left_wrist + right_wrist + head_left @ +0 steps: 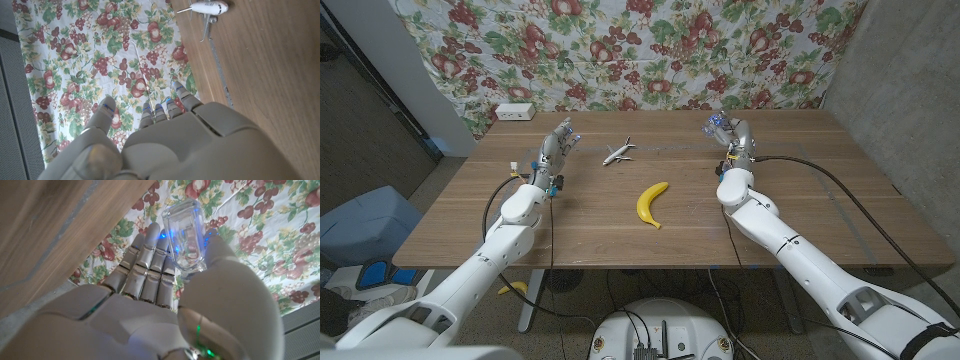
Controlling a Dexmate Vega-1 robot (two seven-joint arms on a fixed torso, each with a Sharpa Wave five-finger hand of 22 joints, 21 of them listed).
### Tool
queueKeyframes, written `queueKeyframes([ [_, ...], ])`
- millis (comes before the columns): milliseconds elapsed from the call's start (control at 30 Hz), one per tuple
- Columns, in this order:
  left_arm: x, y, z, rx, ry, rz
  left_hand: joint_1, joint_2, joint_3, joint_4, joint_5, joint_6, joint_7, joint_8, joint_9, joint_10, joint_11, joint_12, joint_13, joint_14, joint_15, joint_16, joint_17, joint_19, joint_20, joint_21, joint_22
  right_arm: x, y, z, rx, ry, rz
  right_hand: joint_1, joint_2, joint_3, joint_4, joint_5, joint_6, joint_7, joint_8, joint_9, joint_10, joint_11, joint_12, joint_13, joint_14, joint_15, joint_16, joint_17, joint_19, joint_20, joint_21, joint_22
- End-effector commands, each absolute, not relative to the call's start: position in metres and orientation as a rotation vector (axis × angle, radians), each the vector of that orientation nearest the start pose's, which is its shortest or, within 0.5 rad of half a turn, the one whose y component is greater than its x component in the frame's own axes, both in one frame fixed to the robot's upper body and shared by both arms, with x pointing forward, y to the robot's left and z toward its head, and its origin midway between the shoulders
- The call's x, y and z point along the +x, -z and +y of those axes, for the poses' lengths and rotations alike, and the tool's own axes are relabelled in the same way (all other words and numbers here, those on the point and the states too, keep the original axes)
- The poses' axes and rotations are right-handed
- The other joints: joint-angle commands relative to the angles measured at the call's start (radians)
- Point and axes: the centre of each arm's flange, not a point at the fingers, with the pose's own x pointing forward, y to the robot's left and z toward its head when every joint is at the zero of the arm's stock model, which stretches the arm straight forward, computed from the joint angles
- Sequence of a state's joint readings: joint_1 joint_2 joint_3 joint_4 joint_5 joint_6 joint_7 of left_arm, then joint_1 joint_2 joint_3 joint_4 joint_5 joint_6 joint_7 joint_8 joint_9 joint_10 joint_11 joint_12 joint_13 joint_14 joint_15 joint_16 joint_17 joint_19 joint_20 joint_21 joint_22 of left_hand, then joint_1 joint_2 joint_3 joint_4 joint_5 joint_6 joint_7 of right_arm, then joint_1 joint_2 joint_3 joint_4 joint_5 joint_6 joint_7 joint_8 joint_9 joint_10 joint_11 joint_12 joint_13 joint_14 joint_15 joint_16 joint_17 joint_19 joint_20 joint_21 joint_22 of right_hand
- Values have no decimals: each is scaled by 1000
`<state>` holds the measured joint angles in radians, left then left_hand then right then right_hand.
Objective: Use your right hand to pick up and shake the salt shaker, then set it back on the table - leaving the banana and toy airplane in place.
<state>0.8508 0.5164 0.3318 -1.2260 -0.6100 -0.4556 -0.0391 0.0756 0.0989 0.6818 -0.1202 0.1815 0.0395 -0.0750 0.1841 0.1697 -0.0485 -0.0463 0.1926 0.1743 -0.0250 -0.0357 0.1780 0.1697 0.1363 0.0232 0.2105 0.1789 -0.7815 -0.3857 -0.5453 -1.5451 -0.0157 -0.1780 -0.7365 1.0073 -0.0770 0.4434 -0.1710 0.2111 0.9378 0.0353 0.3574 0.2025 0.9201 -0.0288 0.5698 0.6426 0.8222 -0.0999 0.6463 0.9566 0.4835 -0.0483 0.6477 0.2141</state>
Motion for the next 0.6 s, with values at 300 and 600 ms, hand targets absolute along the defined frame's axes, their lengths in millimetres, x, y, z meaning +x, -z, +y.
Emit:
queueKeyframes([
  [300,641,26,324,-7,137,-710,-1,45,4,2,0,0,-2,-3,4,6,-2,0,4,6,-17,1,2,11,-2,-1,4,629,-19,-194,-559,272,-567,142,144,11,0,3,106,-97,5,6,130,-115,4,5,11,-122,-9,14,-4,-37,15,-2],
  [600,640,26,325,-6,138,-711,-1,46,5,3,0,0,-2,-3,4,7,-2,0,4,5,-16,1,2,10,-2,-1,4,629,-18,-193,-558,269,-565,142,143,13,0,3,108,-97,4,6,132,-117,1,3,12,-122,-14,19,-7,-38,21,-3],
])
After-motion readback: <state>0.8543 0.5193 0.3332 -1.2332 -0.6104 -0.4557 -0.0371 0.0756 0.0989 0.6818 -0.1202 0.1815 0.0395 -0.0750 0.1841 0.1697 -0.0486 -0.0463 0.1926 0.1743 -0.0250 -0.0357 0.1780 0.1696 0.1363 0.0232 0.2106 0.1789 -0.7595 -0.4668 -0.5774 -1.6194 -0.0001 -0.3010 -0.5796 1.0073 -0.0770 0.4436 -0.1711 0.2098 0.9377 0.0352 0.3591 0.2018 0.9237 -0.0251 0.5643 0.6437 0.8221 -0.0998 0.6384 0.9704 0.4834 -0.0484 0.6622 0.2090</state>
